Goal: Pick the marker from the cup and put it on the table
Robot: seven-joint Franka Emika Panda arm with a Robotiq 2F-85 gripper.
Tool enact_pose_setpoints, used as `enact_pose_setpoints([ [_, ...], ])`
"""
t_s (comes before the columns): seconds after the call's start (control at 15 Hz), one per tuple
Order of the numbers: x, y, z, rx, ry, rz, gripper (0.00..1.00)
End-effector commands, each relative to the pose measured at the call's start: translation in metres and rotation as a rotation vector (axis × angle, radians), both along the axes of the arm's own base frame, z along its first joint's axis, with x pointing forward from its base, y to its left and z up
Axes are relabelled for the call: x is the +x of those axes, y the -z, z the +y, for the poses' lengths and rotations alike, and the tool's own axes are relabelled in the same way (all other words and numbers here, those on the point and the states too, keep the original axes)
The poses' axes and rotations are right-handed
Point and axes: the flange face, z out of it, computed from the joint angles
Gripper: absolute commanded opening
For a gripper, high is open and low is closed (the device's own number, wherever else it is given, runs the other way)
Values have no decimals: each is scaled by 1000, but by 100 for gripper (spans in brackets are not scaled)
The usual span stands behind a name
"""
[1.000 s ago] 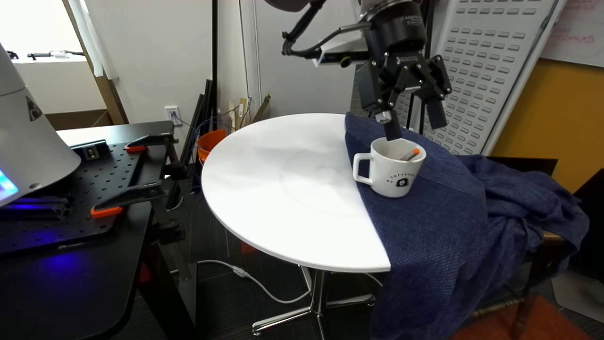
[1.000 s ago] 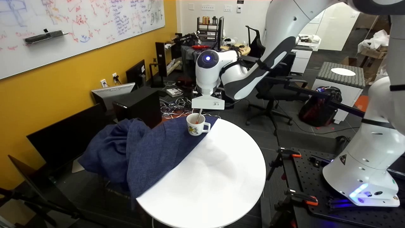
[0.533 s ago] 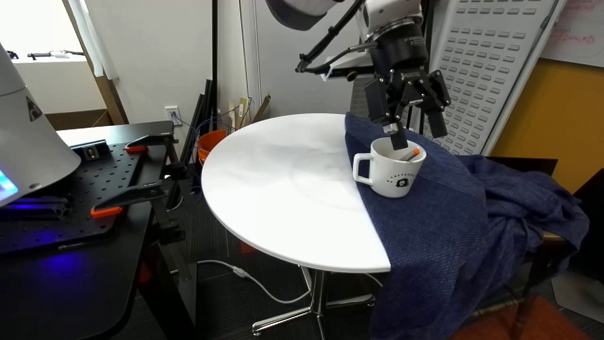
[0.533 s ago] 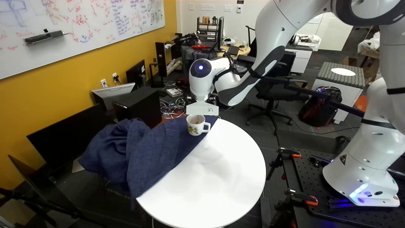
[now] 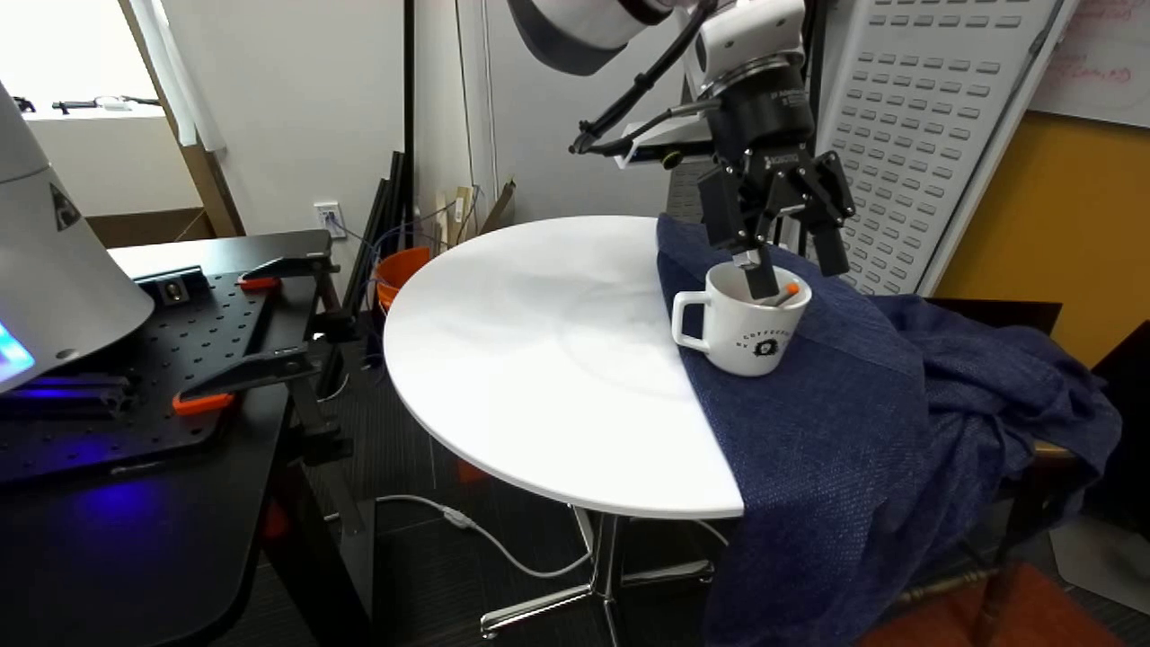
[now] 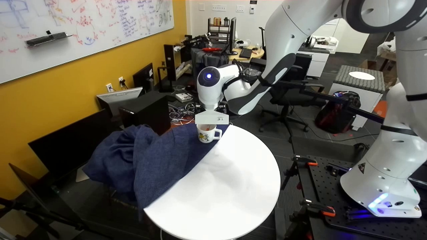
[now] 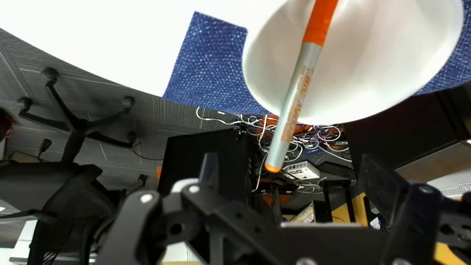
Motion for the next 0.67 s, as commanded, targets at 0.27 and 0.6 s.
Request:
enact_pose_setpoints([
  [0.27, 11, 8, -2, -15, 4, -14, 78],
  [0.6, 15, 10, 0, -18, -2, -15, 45],
])
